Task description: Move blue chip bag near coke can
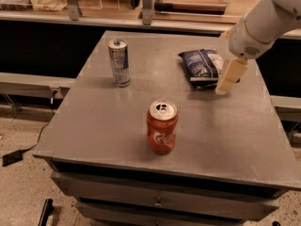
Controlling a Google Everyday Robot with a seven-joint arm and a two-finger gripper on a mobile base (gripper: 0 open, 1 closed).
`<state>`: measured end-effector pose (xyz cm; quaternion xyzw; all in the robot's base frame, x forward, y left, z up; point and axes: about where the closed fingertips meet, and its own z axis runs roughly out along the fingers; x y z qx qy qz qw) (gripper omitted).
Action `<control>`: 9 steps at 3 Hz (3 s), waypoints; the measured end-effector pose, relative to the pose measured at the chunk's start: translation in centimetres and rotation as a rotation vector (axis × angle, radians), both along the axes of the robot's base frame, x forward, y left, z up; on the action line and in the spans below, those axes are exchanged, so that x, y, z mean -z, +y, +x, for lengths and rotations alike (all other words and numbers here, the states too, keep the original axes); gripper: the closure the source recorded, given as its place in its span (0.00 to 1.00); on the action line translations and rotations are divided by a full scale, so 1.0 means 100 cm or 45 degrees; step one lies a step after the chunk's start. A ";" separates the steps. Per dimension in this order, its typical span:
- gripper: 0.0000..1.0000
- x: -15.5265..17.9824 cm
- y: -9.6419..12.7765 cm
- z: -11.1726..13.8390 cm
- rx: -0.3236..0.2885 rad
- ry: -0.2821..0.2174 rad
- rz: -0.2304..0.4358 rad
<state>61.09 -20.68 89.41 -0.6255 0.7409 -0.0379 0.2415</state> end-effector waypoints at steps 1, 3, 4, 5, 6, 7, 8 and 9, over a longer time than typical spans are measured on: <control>0.00 0.010 0.001 0.004 0.003 0.003 -0.007; 0.52 0.014 0.005 0.003 -0.012 0.015 -0.012; 0.37 0.013 0.009 0.001 -0.036 0.026 -0.027; 0.14 0.030 0.008 0.001 -0.064 0.087 -0.009; 0.03 0.044 0.007 0.001 -0.078 0.130 0.005; 0.26 0.045 0.008 0.001 -0.079 0.130 0.004; 0.49 0.046 0.009 0.002 -0.082 0.134 0.004; 0.72 0.048 0.010 0.002 -0.084 0.137 0.004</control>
Offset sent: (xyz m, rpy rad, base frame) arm 0.0037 0.0015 -0.0105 -0.0051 0.0026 -0.0024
